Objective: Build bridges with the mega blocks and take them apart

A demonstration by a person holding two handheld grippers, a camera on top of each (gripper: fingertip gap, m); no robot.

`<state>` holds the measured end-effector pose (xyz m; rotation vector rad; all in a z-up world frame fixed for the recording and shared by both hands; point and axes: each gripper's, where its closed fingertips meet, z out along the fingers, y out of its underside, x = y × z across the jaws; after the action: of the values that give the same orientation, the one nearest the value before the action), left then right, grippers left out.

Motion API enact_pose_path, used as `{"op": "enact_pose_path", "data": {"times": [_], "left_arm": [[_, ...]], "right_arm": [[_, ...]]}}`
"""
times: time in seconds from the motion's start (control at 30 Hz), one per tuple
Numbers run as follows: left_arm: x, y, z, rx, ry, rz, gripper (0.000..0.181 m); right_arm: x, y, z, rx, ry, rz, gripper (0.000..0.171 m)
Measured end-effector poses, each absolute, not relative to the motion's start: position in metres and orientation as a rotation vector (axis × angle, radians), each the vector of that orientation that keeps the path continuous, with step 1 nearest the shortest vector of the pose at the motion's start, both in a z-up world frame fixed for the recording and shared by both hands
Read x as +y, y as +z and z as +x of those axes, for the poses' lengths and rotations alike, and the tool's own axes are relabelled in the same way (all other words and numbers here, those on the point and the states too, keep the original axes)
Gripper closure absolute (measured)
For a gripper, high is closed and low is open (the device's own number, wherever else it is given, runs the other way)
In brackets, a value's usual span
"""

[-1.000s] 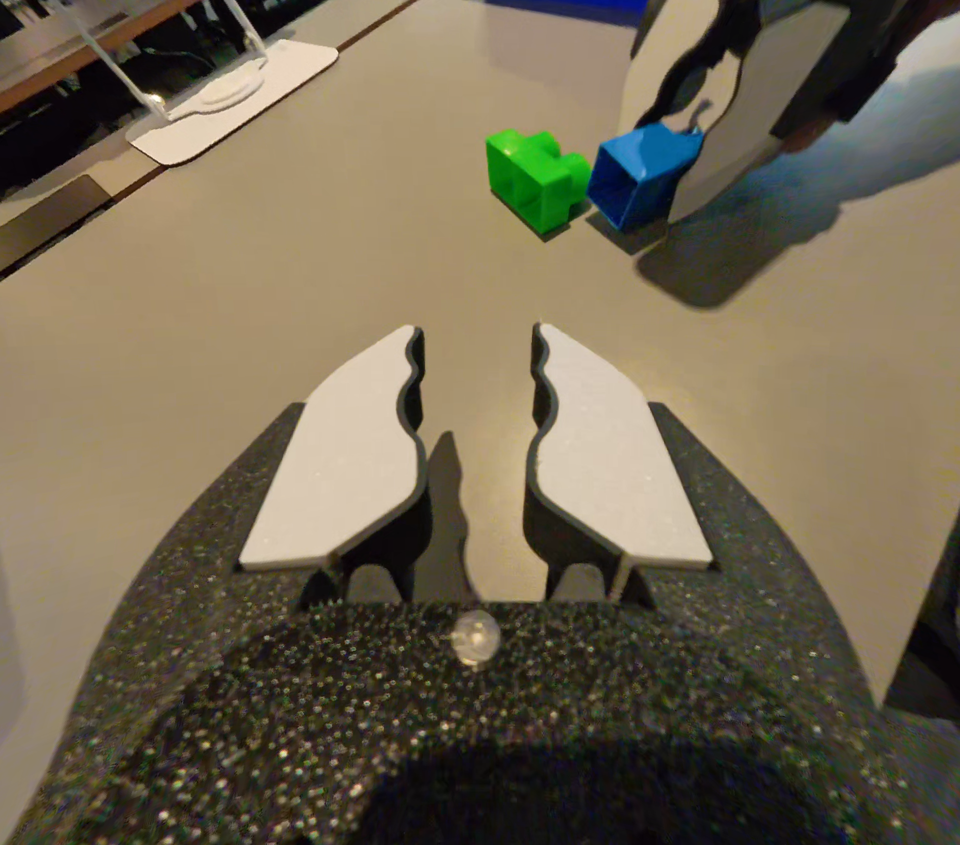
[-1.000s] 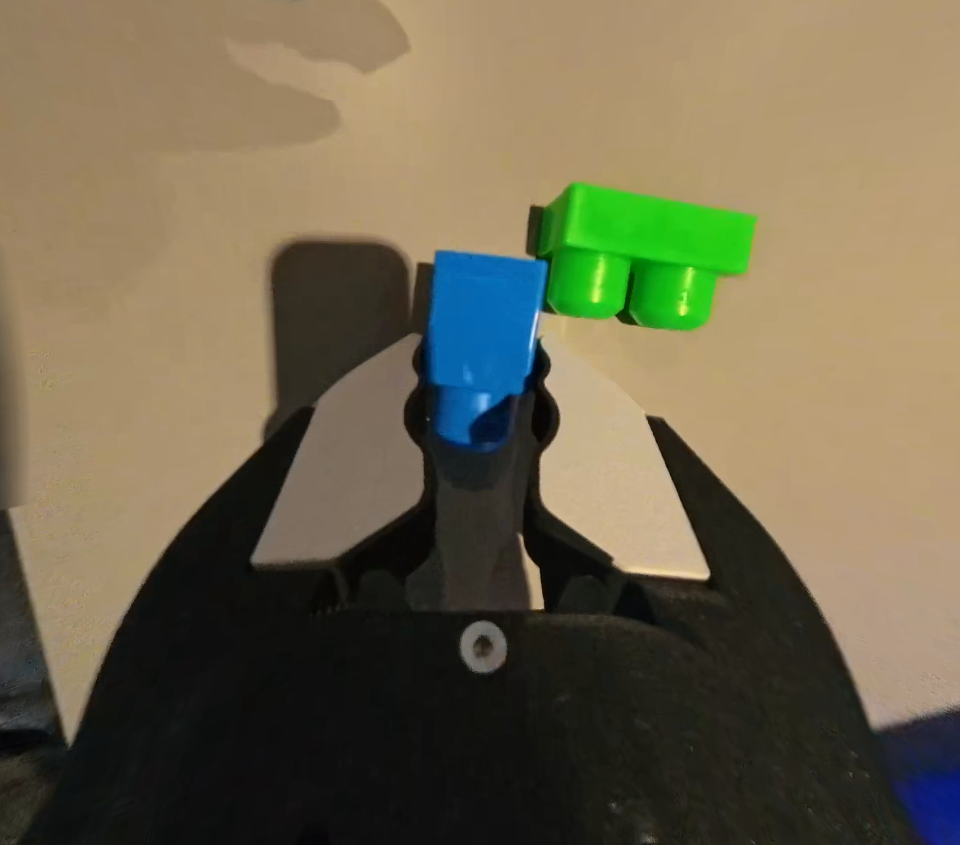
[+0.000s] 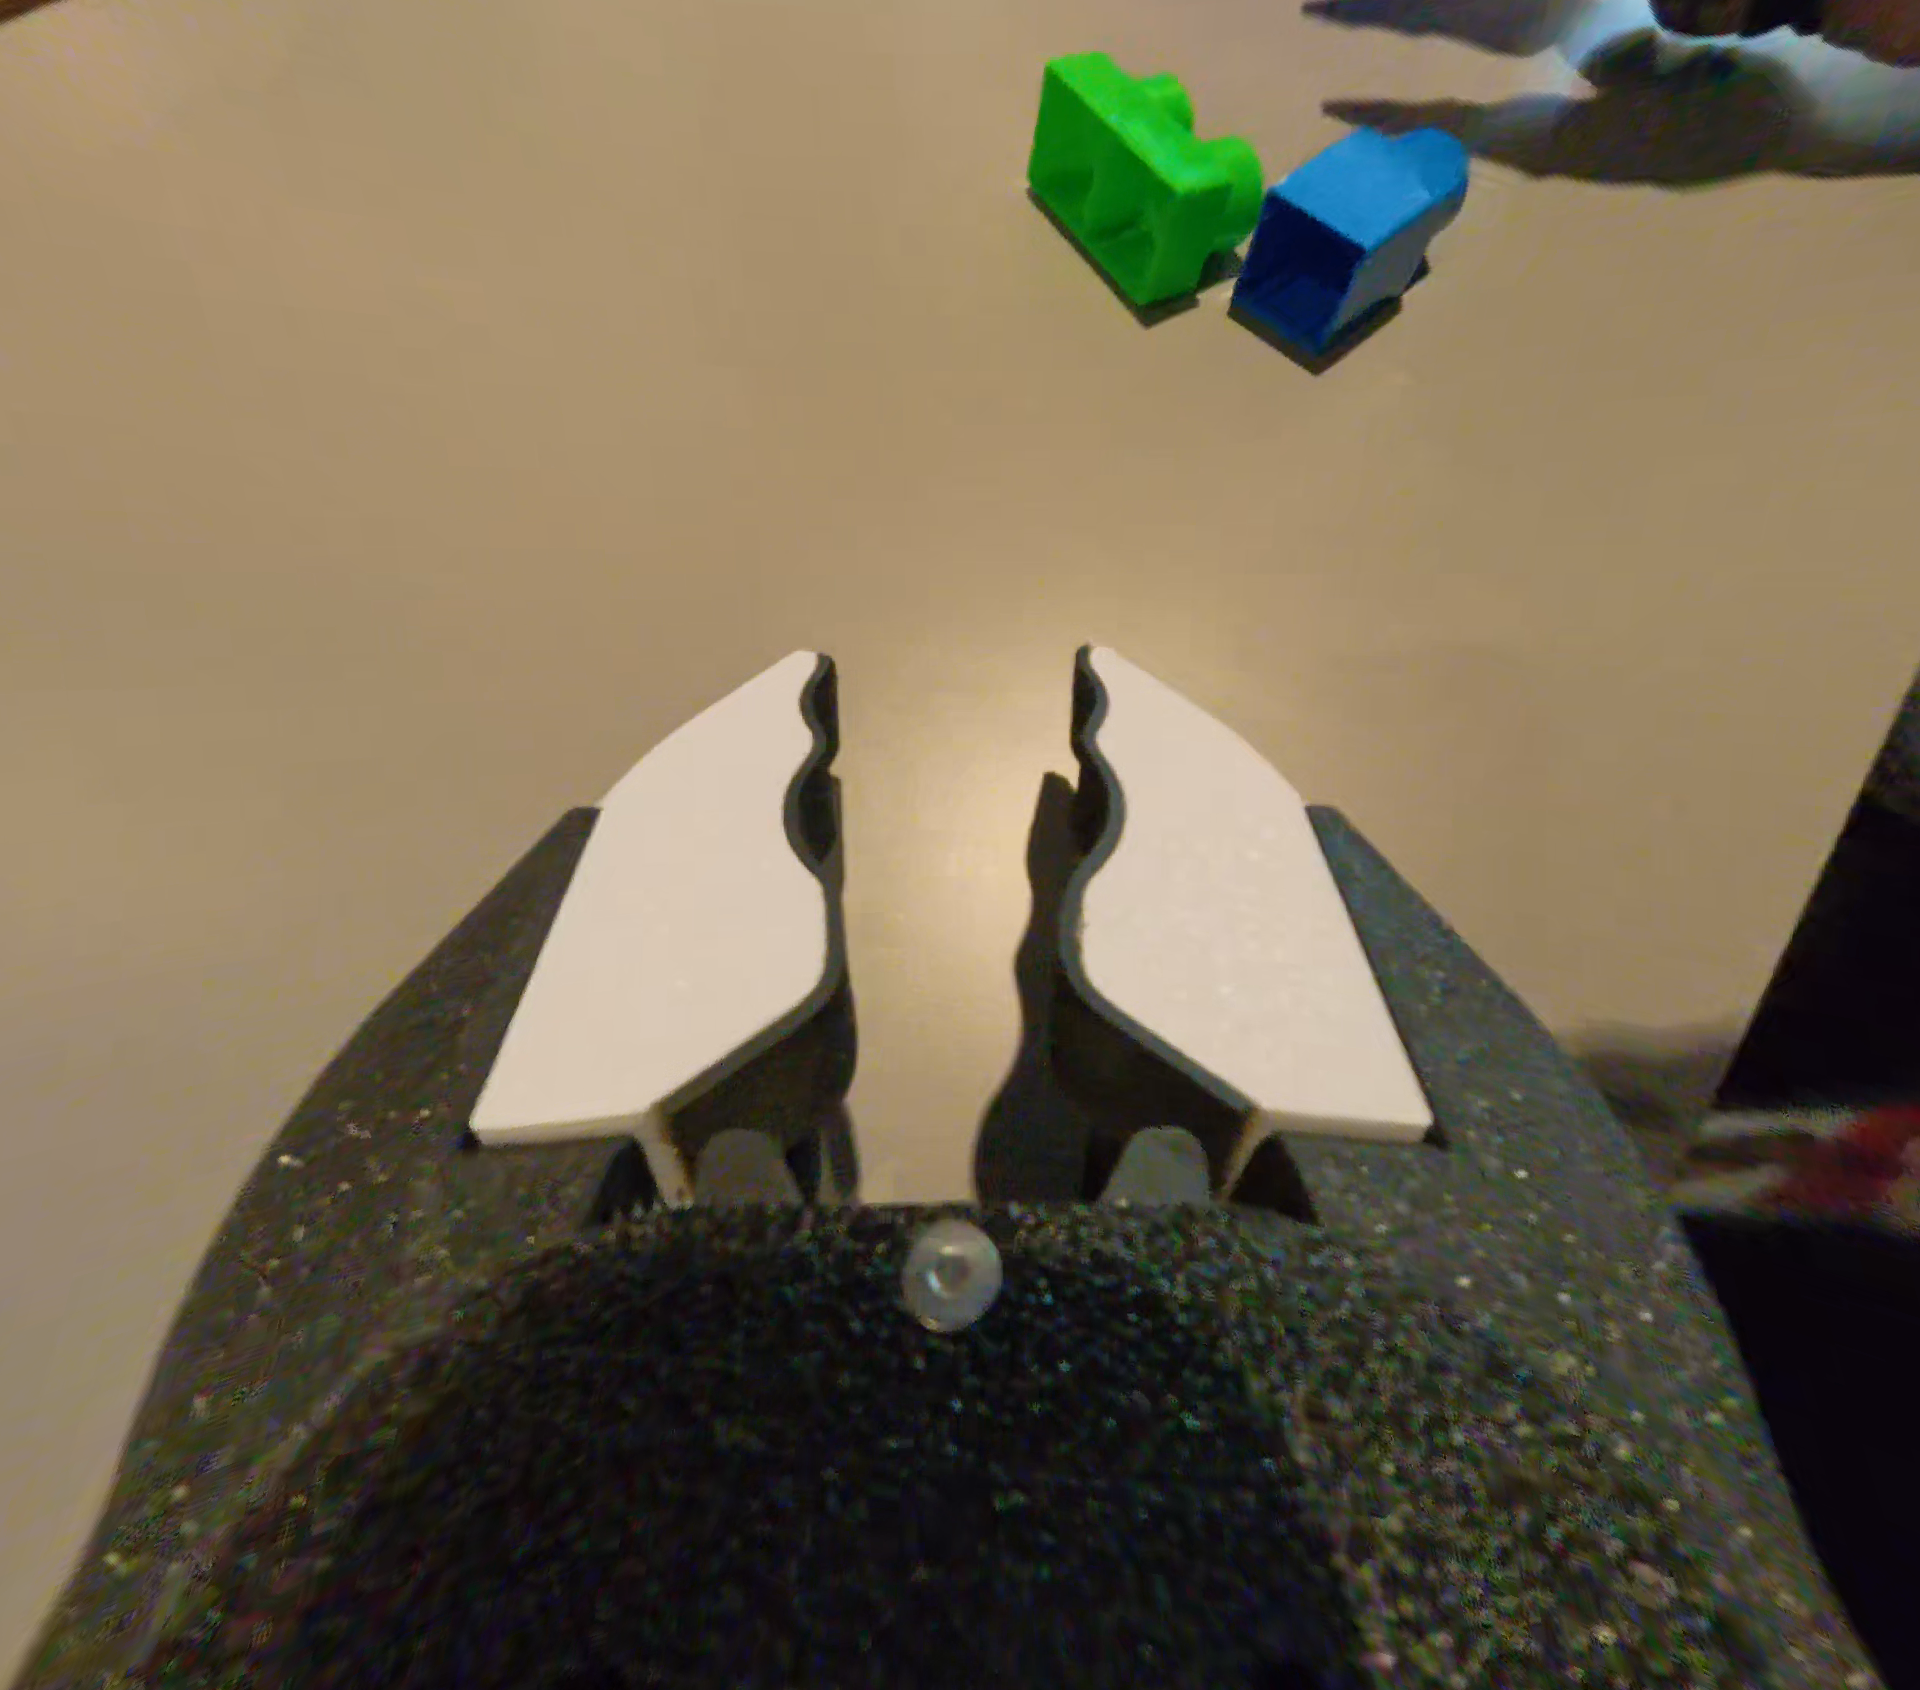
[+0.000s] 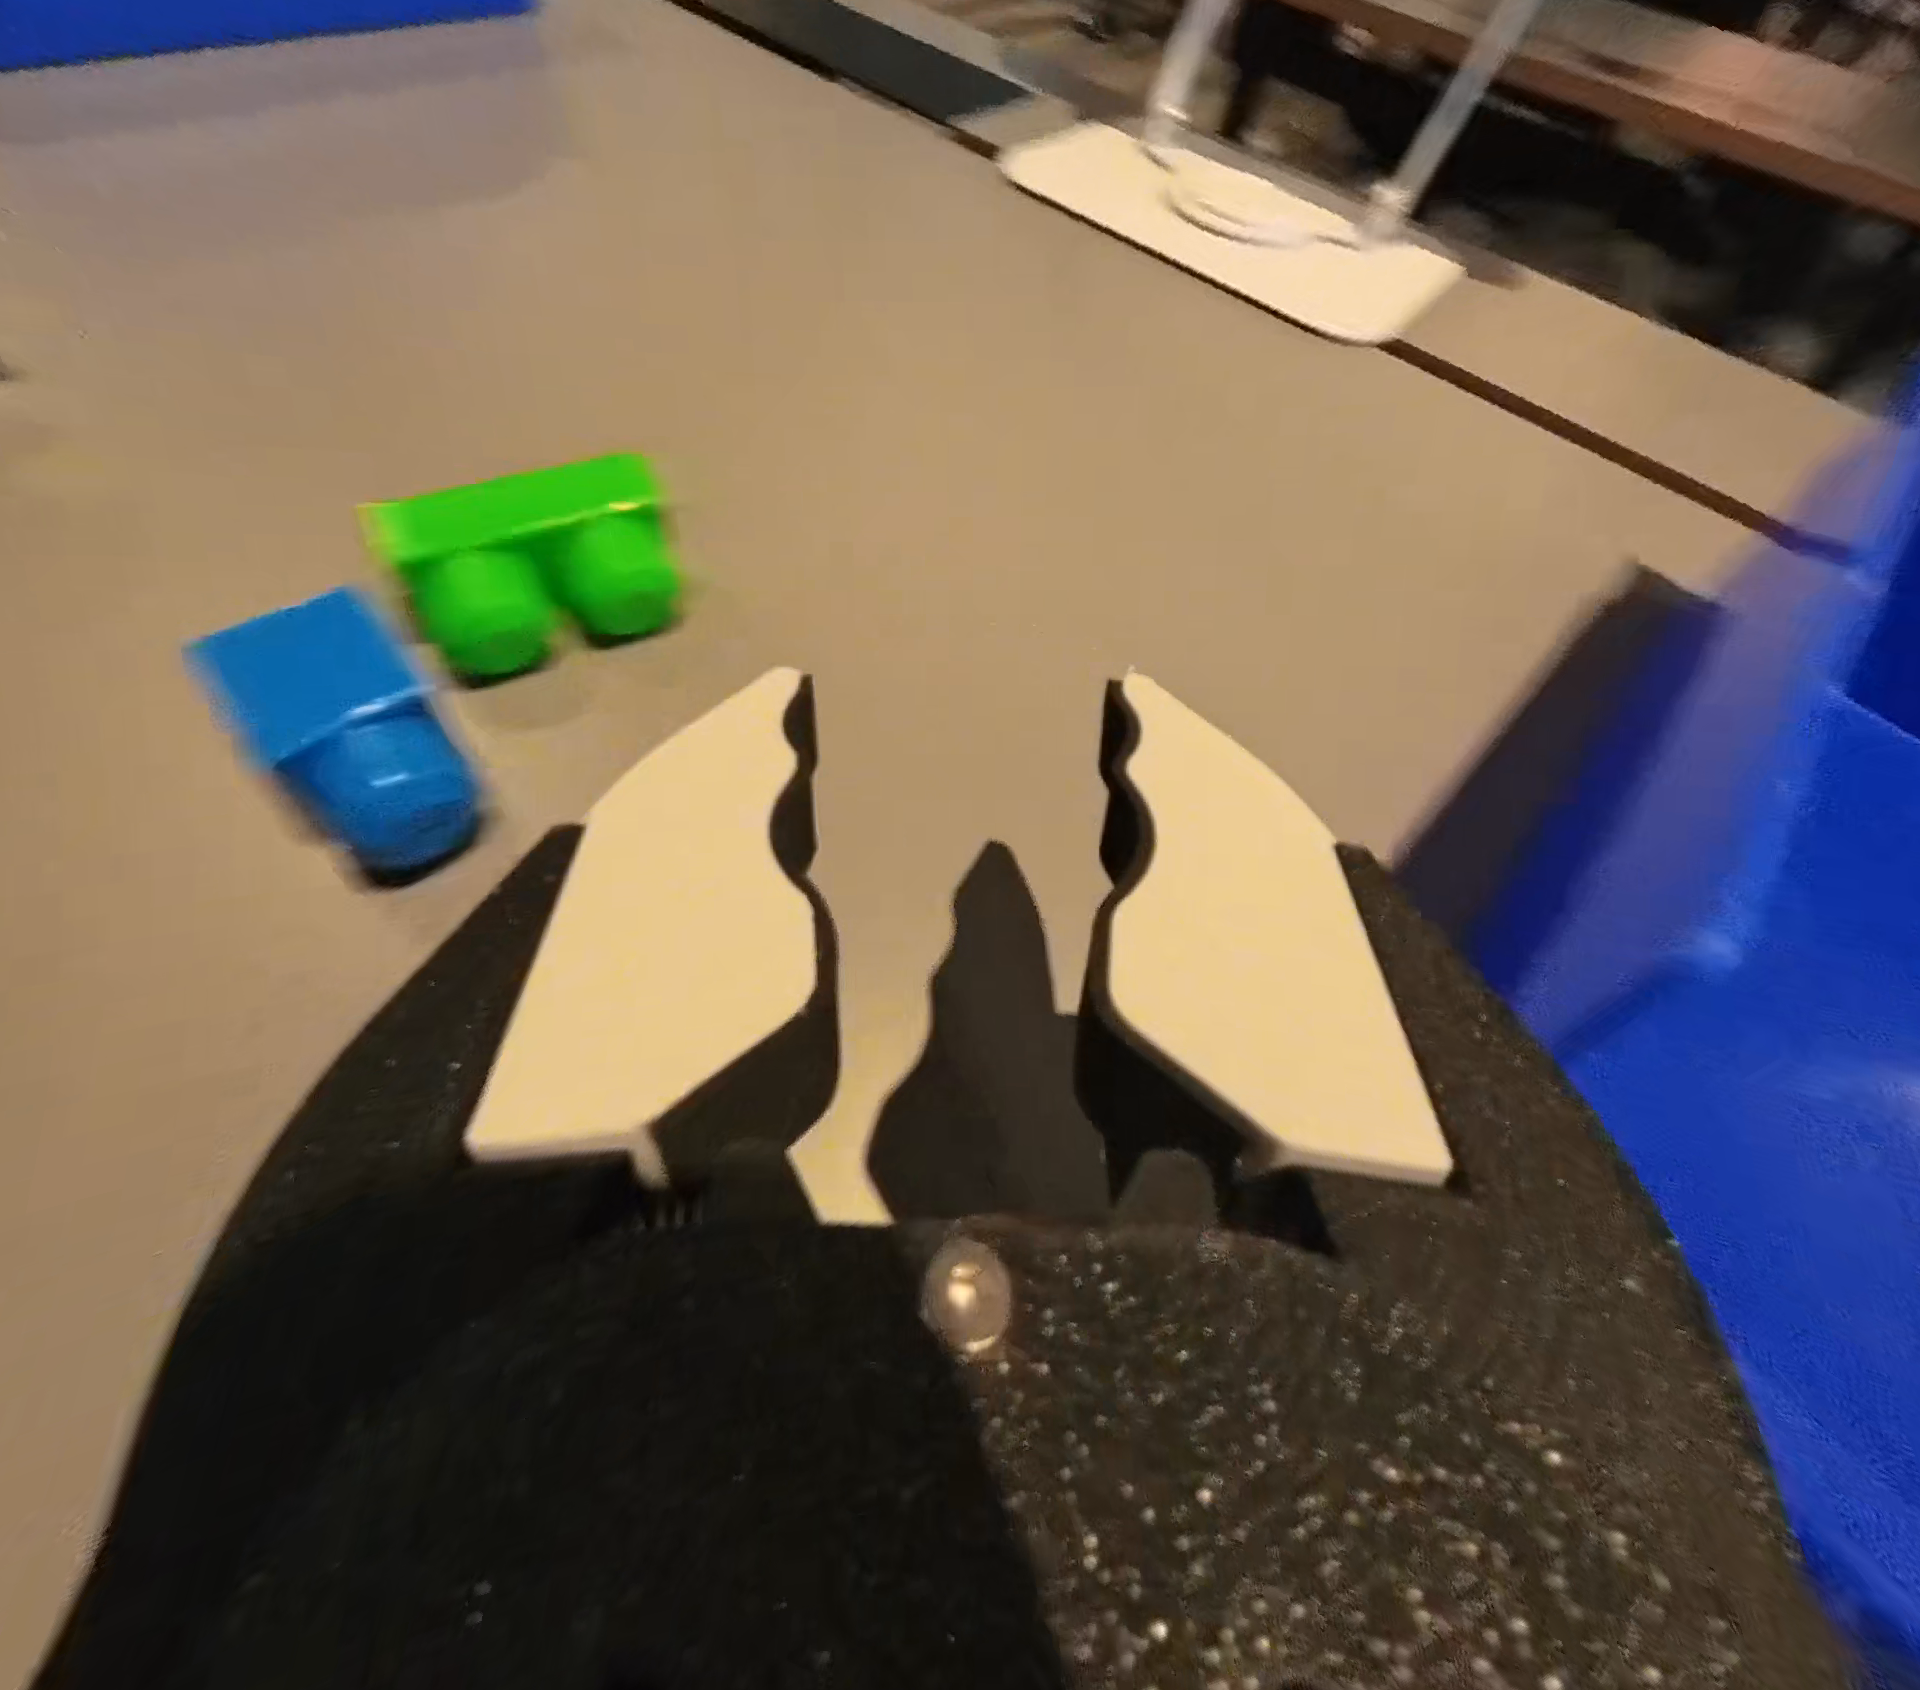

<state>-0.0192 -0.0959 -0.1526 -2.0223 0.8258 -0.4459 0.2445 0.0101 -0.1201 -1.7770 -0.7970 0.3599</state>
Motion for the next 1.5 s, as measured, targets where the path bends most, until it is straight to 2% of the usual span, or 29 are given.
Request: {"op": "enact_pose_path", "data": {"times": [0.07,0.1,0.13,0.23,0.5,0.73,0.8,0.93,1.1,1.3,1.37,1.5], "left_arm": [[-0.09,-0.155,-0.023,0.79,-0.483,-2.065,0.139],[-0.088,-0.156,-0.024,0.774,-0.499,-2.081,0.139],[-0.086,-0.157,-0.024,0.765,-0.51,-2.088,0.139],[-0.081,-0.155,-0.026,0.738,-0.508,-2.087,0.139],[-0.076,-0.125,-0.047,0.639,-0.446,-1.98,0.139],[-0.059,-0.017,-0.187,0.396,0.12,-1.904,0.139],[-0.052,-0.008,-0.233,0.315,0.227,-1.999,0.139],[-0.023,-0.046,-0.311,0.168,0.265,-2.315,0.127],[0.033,-0.1,-0.349,0.151,0.157,-2.509,0.113],[0.061,-0.136,-0.349,0.168,0.095,-2.605,0.112],[0.063,-0.146,-0.345,0.172,0.02,-2.636,0.124],[0.058,-0.139,-0.348,0.103,0.03,-2.623,0.125]], "right_arm": [[0.031,-0.122,0.269,-0.661,0.311,-1.848,0.121],[0.034,-0.122,0.275,-0.618,0.335,-1.867,0.135],[0.036,-0.122,0.28,-0.572,0.345,-1.876,0.137],[0.038,-0.125,0.298,-0.495,0.246,-1.899,0.129],[0.015,-0.117,0.277,-0.677,0.226,-1.769,0.127],[0.002,-0.131,0.255,-0.903,0.092,-1.733,0.127],[-0.001,-0.135,0.25,-0.957,0.042,-1.722,0.127],[-0.003,-0.138,0.248,-1.001,-0.001,-1.704,0.127],[-0.004,-0.137,0.249,-0.986,0.027,-1.708,0.127],[-0.006,-0.138,0.248,-1.011,0.003,-1.696,0.128],[-0.006,-0.14,0.247,-1.019,-0.002,-1.701,0.128],[-0.005,-0.14,0.247,-1.017,0.002,-1.705,0.128]]}}
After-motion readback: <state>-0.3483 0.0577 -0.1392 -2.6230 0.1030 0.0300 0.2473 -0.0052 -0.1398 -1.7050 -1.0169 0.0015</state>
